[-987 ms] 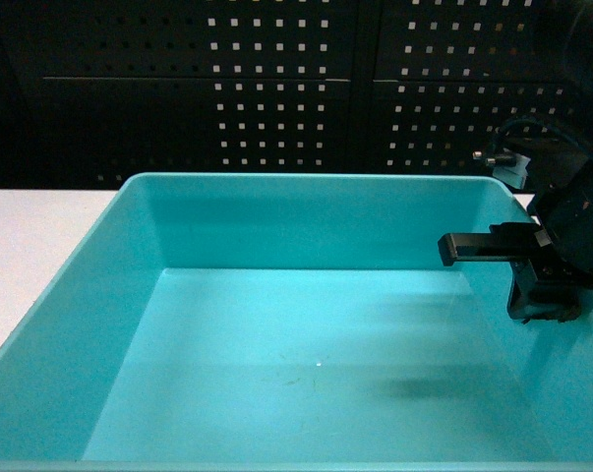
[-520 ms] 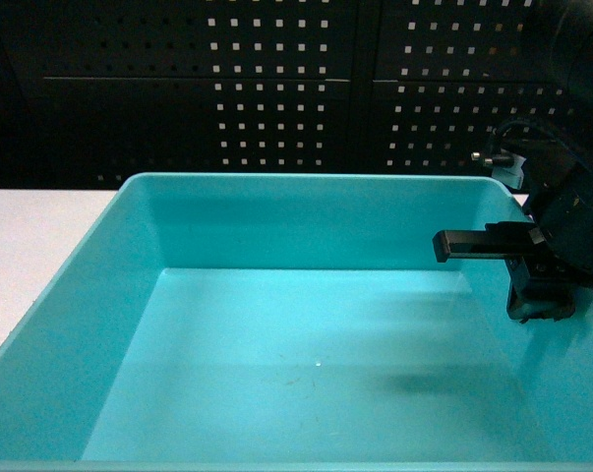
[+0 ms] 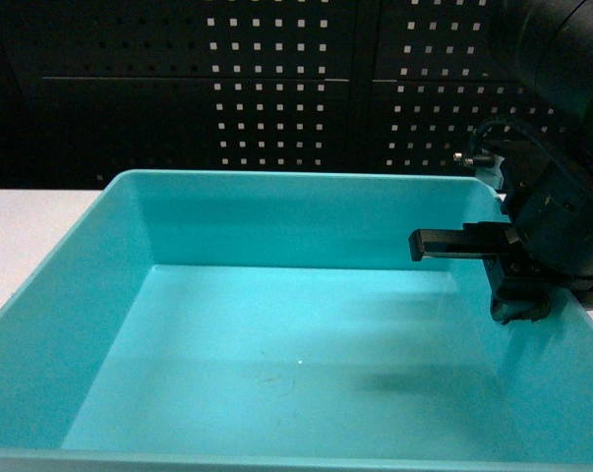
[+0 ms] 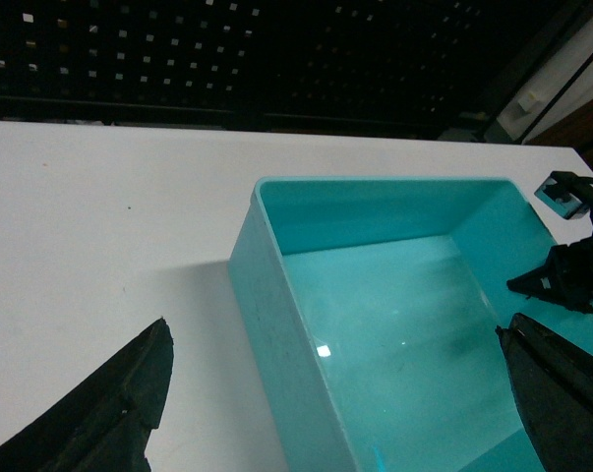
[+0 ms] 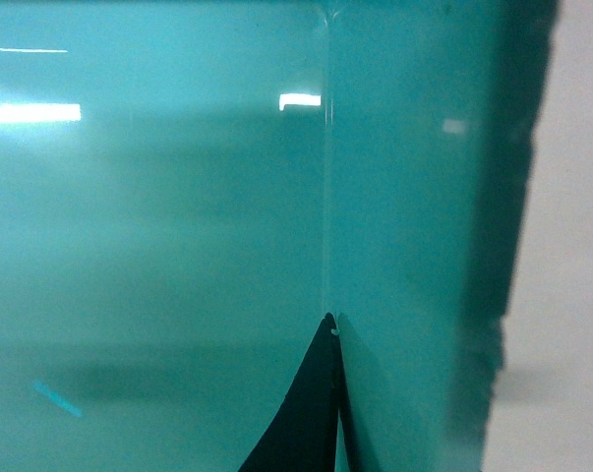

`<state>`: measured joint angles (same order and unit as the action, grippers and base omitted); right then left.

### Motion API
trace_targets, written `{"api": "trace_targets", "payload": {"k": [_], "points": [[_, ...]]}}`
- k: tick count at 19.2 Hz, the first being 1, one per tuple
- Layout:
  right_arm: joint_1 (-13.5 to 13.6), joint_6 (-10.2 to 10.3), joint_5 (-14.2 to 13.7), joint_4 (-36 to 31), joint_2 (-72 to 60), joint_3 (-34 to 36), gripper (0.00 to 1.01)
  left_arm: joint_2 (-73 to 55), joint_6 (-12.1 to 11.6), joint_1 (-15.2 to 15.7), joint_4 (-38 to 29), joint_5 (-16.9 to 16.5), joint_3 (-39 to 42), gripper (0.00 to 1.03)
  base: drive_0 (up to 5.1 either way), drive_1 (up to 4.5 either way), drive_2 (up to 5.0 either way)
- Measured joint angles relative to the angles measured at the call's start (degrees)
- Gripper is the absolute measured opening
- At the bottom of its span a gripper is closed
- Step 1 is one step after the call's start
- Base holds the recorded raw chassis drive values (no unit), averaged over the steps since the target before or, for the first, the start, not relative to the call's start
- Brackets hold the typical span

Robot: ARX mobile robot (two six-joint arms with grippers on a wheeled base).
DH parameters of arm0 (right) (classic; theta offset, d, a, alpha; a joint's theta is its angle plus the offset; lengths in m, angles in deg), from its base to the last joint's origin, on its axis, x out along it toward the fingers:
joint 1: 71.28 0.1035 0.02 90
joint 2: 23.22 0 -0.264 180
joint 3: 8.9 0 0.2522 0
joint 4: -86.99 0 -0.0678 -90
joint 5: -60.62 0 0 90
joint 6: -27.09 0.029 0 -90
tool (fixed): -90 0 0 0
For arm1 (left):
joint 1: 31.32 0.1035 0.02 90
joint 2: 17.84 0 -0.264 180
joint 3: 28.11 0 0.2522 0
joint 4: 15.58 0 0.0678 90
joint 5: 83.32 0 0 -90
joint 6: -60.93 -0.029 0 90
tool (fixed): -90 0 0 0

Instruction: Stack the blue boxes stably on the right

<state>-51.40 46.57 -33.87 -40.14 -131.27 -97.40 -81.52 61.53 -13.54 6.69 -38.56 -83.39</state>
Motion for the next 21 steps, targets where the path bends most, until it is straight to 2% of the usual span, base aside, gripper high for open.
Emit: {"api": "trace_targets", "payload": {"k": [2, 6, 12, 14, 16, 19, 20, 21], "points": [[0.0, 0.0, 0.0, -0.9, 0.1, 0.5, 0.02, 0.0, 0.0, 0.0, 0.0, 0.0, 0.0, 0.98, 0.0, 0.0, 0.0], [-0.1, -1.4, 0.0, -3.8, 1.4, 2.8, 0.02, 0.0, 0.0, 0.0, 0.0, 0.0, 0.0, 0.98, 0.0, 0.0, 0.0], [-0.1, -1.5, 0.1, -3.8, 1.5, 2.8, 0.02, 0.0, 0.0, 0.0, 0.0, 0.0, 0.0, 0.98, 0.0, 0.0, 0.0], [-0.1, -1.5, 0.1, -3.8, 1.5, 2.8, 0.02, -0.2, 0.5, -0.6, -4.2, 0.3, 0.1, 0.98, 0.0, 0.0, 0.0], [-0.1, -1.5, 0.1, -3.8, 1.5, 2.8, 0.02, -1.6, 0.8, -3.7, -8.2, 2.1, -1.8, 0.98, 0.0, 0.0, 0.0], [-0.1, -1.5, 0.2, -3.8, 1.5, 2.8, 0.02, -4.8, 0.2, -9.1, -6.0, 4.4, -5.1, 0.98, 0.0, 0.0, 0.0], [-0.1, -1.5, 0.2, -3.8, 1.5, 2.8, 0.02, -6.0, -1.6, -11.0, -5.3, 7.1, -5.5, 0.98, 0.0, 0.0, 0.0], [-0.1, -1.5, 0.2, -3.8, 1.5, 2.8, 0.02, -7.5, -3.2, -12.0, -1.3, 8.9, -6.6, 0.98, 0.0, 0.0, 0.0]]}}
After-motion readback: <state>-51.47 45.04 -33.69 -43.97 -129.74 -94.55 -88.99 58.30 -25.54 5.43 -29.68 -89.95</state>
